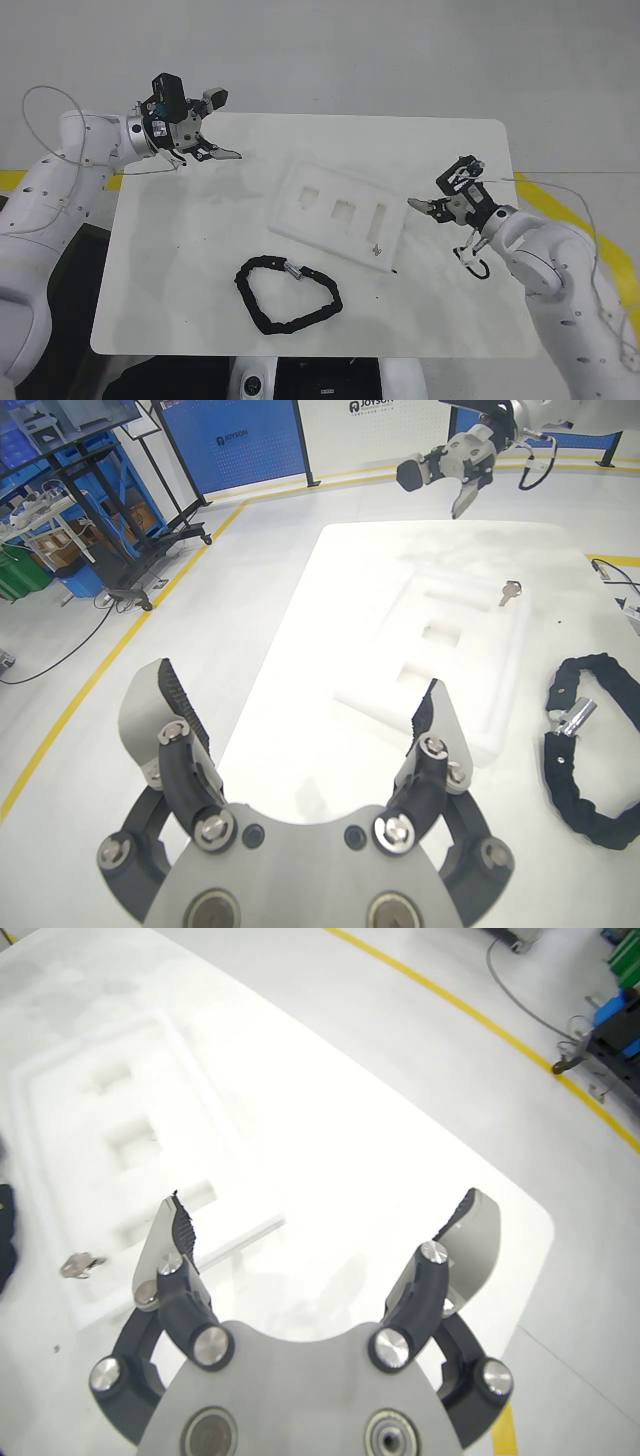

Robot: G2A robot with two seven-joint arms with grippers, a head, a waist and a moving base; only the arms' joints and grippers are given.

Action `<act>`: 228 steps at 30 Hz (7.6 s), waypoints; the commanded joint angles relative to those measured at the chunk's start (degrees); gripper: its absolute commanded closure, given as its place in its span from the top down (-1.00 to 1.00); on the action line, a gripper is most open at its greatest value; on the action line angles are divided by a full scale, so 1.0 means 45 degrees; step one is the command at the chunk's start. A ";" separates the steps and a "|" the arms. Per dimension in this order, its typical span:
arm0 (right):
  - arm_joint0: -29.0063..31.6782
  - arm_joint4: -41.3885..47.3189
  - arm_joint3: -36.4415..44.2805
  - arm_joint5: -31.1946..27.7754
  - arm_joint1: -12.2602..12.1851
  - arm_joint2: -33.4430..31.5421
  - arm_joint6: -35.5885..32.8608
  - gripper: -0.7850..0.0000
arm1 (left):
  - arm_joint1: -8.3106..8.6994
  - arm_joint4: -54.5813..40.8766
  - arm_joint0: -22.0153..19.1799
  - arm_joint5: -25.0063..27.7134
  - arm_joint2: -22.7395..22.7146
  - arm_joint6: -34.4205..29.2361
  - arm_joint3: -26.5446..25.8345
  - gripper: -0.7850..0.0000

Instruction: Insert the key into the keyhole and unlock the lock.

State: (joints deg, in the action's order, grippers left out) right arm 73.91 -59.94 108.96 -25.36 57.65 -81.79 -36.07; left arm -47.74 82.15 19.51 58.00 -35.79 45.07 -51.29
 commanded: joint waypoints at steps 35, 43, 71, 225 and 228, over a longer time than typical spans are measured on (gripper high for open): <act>0.0345 0.2152 0.1272 0.0345 0.0087 0.1975 -0.3016 1.00 | 0.0000 0.0000 0.0000 0.0000 0.0000 0.0000 0.0000 1.00; 0.0510 0.2437 0.1639 0.1576 0.0123 0.2249 -0.3781 1.00 | 0.0000 0.0000 0.0000 0.0000 0.0000 0.0000 0.0000 1.00; -0.0153 0.3921 0.2354 0.7017 0.0591 0.4299 -0.5435 0.98 | 0.0000 0.0000 0.0000 0.0000 0.0000 0.0000 0.0000 1.00; 0.3597 1.1836 0.0248 -0.1336 0.0162 -0.2650 -0.1148 -1.00 | 0.0859 0.3568 0.0378 0.0000 0.5788 0.0043 -0.5391 1.00; 0.3597 1.1836 0.0248 -0.1336 0.0162 -0.2650 -0.1148 -1.00 | 0.0859 0.3568 0.0378 0.0000 0.5788 0.0043 -0.5391 1.00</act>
State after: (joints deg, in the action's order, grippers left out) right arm 90.10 -6.68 110.08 -31.37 58.38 -93.72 -41.24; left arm -43.87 98.20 21.22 58.00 -9.74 45.27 -75.55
